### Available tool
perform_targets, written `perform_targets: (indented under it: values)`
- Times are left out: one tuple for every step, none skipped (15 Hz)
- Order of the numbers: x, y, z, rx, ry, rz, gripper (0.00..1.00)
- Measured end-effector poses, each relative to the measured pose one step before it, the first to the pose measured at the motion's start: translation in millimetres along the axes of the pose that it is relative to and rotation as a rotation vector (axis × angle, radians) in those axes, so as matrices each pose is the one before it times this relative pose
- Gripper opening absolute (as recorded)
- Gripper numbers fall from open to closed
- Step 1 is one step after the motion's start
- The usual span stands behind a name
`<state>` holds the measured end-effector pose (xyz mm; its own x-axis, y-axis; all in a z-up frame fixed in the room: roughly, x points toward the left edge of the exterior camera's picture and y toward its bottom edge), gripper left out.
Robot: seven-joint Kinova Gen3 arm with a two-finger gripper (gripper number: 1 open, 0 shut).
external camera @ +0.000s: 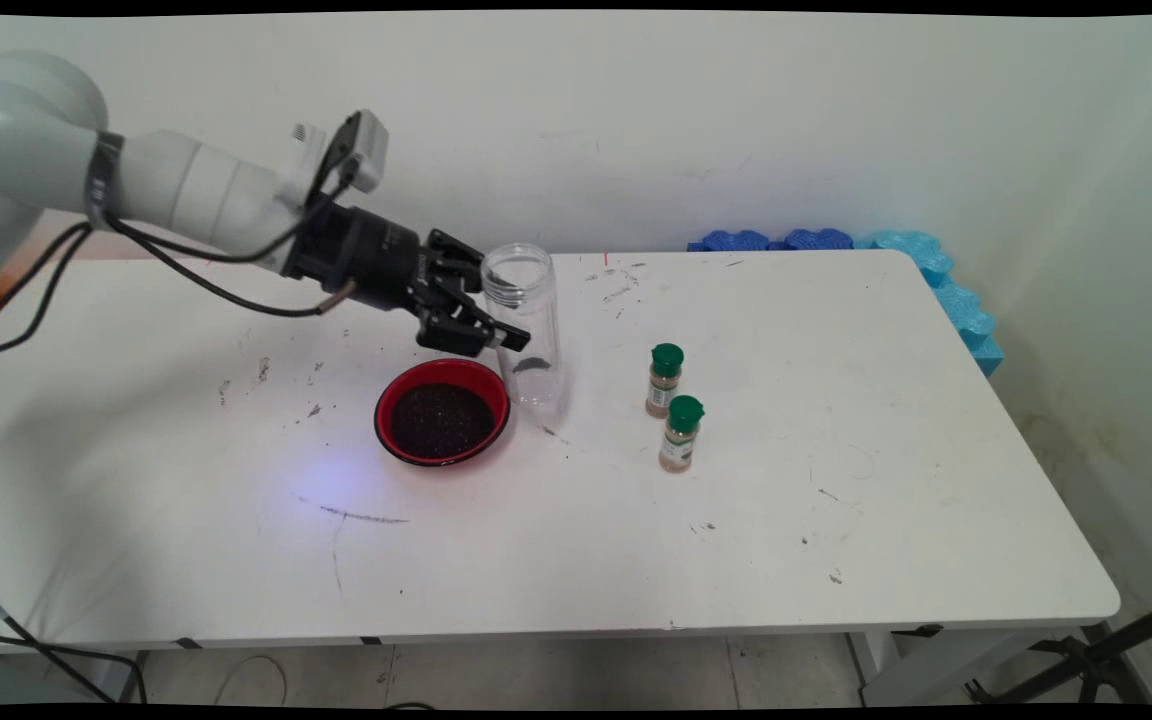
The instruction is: Place the picked object on the table
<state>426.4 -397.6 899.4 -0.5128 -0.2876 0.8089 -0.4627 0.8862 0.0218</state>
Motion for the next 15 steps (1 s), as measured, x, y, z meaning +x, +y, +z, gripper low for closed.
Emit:
perform_targets:
  values:
    - [-0.84,0.75,4.33,0.00434,-0.00083,0.00781,0.0]
    - [-1.03,0.94,4.95,0.00369,-0.00099,0.0045,0.0]
    - [-0.98,1.0,4.3,0.0017,-0.001,-0.00039,0.0]
    - [-1.06,1.22,4.82,0.00145,-0.00061,-0.00461,0.0]
    - [-1.05,1.22,4.79,0.00082,-0.0003,-0.00764,0.0]
    - [-1.18,1.08,4.81,0.00017,-0.0007,-0.01023,0.0]
    - [-1.03,0.91,4.27,-0.00006,0.00026,-0.01088,0.0]
    - [-1.25,0.99,4.86,-0.00021,-0.00003,-0.01306,0.0]
    - [-1.53,0.93,4.94,0.00005,-0.00076,-0.01179,0.0]
    - [-1.29,0.57,4.02,0.00086,0.00042,-0.00944,0.0]
    - [-1.56,0.49,4.58,0.00118,0.00059,-0.01032,0.0]
    - [-1.69,0.24,4.33,0.00242,0.00086,-0.00762,0.0]
    - [-1.68,0.0,3.62,0.00254,0.00081,-0.00711,0.0]
    - [-1.07,-0.08,2.23,0.00173,0.00055,-0.00462,0.0]
    - [-1.78,-0.06,3.24,0.00235,0.0008,-0.0057,0.0]
